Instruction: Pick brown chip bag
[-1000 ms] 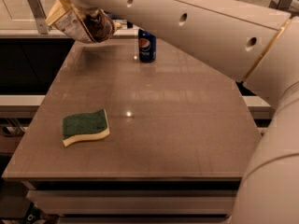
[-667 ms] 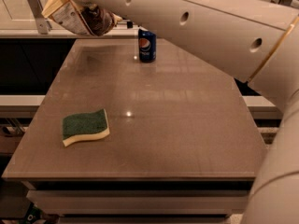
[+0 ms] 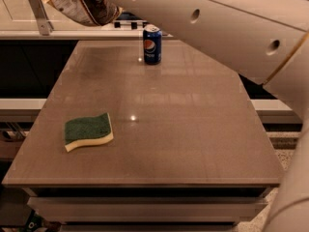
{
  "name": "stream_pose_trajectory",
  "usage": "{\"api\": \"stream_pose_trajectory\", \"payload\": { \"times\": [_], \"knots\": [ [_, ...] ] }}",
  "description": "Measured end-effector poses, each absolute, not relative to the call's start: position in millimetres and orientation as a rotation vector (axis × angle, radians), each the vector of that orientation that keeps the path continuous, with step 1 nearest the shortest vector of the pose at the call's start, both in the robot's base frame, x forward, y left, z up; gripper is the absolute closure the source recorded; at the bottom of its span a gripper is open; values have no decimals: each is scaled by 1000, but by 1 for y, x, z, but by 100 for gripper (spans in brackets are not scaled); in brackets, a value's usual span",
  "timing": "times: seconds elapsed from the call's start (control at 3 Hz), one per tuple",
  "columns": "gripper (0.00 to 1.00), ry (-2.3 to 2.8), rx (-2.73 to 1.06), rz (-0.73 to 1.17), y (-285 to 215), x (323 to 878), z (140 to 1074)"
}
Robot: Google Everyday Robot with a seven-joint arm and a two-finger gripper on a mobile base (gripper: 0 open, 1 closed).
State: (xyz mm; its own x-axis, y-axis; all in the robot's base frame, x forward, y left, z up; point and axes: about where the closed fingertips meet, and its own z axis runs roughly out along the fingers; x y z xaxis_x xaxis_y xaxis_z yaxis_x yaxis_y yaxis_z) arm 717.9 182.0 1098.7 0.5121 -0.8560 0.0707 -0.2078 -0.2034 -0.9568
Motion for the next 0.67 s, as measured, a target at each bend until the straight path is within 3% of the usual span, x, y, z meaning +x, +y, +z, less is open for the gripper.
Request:
{"api": "stream_pose_trajectory", "payload": {
  "times": [0.67],
  "knots": [
    [100,888,-1676,-810,176,715,1119]
  ]
}}
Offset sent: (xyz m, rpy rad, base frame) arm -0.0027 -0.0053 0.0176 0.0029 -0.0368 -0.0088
